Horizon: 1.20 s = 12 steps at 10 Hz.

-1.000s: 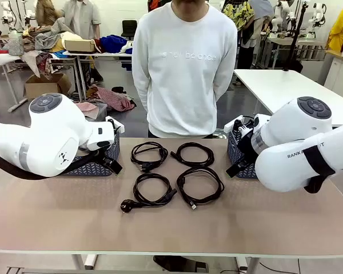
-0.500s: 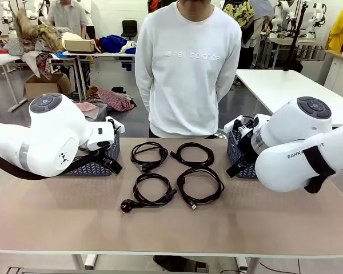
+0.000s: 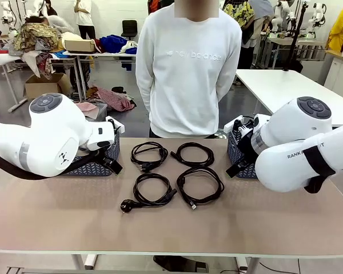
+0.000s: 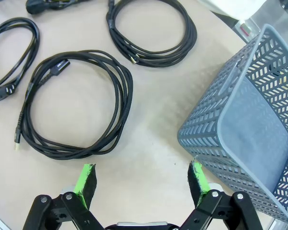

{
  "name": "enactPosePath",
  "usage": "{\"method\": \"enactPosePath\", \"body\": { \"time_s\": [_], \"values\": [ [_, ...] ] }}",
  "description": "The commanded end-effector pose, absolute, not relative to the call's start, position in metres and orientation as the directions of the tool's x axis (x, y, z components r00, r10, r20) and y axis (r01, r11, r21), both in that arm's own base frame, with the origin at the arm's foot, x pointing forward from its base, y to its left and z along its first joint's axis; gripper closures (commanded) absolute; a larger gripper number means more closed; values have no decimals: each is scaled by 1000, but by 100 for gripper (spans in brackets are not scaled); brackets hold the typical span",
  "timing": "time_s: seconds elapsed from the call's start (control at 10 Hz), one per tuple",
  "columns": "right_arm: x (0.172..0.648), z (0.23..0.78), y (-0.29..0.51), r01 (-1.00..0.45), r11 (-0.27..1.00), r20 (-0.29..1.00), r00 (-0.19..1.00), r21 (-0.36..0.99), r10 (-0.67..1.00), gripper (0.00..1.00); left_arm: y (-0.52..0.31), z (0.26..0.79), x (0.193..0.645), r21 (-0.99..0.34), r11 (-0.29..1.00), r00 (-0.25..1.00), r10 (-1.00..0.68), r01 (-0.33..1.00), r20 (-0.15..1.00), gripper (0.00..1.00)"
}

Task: Organize the cables according to human instructions.
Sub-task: Pick up a bundle of cables and place it in the basket indicated by the human.

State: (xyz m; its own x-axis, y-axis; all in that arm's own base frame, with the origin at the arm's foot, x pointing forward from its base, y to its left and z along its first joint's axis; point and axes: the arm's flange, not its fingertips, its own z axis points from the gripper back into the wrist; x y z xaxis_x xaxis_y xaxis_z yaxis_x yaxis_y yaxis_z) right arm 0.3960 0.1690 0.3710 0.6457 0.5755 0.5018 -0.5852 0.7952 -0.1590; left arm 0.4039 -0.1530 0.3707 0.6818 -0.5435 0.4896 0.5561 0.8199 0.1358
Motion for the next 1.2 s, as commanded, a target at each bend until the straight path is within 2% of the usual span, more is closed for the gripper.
{"method": "enactPosePath", "body": {
  "time_s": [0.0, 0.4, 1.1],
  "values": [
    [396, 371, 169, -585, 795, 502, 646, -159, 576, 0, -149, 374, 407, 101, 815, 683, -538, 570, 494, 0],
    [401, 401, 148, -659, 750, 511, 626, -57, 589, 0, -121, 413, 408, 12, 774, 642, -535, 633, 549, 0],
    [387, 468, 92, -765, 634, 631, 549, 114, 548, 0, -71, 467, 405, -42, 644, 519, -574, 764, 633, 0]
  ]
}}
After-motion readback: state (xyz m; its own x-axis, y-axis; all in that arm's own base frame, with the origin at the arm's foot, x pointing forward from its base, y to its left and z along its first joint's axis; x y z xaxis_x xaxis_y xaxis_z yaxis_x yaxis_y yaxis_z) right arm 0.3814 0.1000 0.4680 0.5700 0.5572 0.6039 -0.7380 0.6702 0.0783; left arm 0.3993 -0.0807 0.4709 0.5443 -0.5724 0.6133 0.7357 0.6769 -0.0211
